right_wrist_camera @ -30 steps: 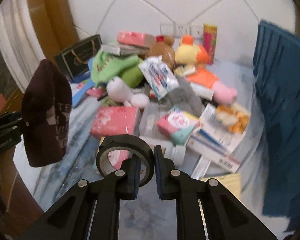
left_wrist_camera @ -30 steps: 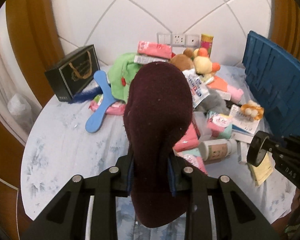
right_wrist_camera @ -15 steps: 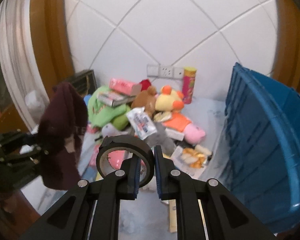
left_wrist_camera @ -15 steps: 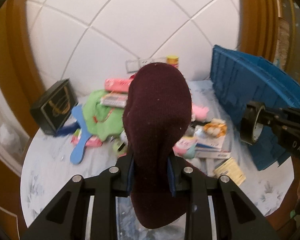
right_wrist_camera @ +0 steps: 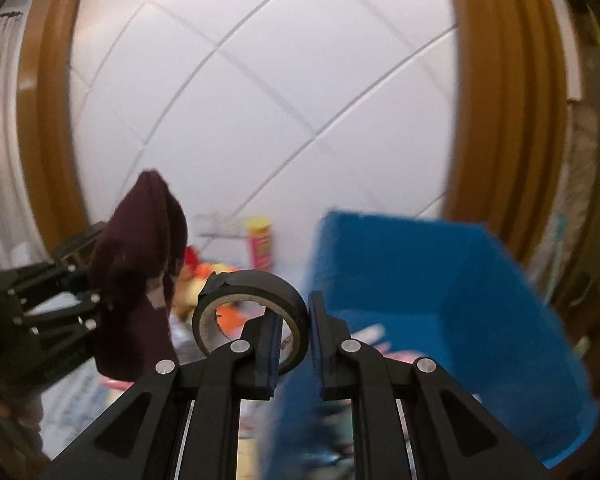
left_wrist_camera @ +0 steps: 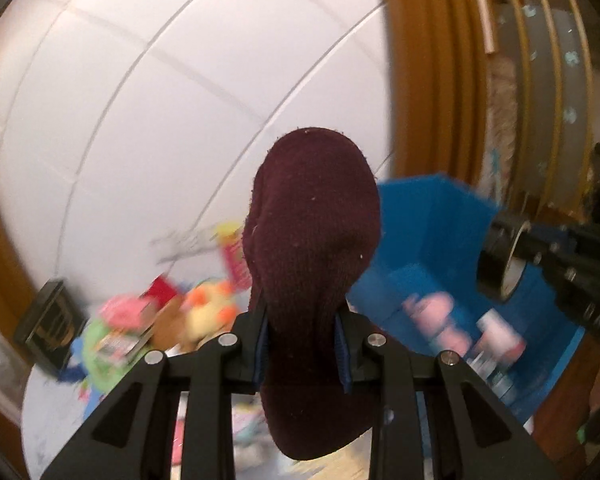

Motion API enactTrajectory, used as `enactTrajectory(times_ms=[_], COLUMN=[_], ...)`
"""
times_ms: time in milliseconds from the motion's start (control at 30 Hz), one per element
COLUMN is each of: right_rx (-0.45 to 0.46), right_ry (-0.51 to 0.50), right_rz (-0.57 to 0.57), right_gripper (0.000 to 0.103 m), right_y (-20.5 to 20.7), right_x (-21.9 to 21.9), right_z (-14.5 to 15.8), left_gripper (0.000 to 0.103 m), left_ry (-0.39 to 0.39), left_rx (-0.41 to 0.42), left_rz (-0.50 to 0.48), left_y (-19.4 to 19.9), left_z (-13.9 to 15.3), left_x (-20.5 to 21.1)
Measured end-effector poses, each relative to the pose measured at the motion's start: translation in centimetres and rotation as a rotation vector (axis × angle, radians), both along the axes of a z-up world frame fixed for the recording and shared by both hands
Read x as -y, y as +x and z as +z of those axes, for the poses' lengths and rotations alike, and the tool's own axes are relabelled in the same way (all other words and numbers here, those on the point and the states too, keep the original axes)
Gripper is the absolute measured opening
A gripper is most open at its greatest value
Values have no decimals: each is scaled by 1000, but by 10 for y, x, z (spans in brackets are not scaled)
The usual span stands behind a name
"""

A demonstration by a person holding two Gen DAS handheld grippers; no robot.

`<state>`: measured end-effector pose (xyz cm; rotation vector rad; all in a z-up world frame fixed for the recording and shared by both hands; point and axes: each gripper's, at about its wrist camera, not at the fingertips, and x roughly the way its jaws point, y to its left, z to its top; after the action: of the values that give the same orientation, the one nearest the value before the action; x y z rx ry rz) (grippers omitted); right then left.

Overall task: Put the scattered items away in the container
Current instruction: 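Carry the beanie and tape roll into the blue crate with both tools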

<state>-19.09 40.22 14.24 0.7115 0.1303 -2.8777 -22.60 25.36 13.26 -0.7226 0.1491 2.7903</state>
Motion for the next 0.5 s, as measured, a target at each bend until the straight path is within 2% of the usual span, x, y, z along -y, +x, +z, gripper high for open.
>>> enactTrajectory(times_ms=[133,233,367,500], right_rx=[-2,33,129,226], right_ry=[40,52,44,51], right_rz=[-50,-85,-96,-80], right_gripper=[13,13,13,13], right_y=[-9,-17,-35,-44], right_x=[-77,-129,-173,-190], right_z=[22,16,-21,-69], left_gripper=[27,27,27,27], left_ry=[41,33,-34,-84], left_rx=[12,67,188,302], left_rz=[-56,-86,-81,-57], left_y=[-18,-27,-40,-43], left_z=[17,2,-45,-88], left_x=[-82,-137,-182,-197])
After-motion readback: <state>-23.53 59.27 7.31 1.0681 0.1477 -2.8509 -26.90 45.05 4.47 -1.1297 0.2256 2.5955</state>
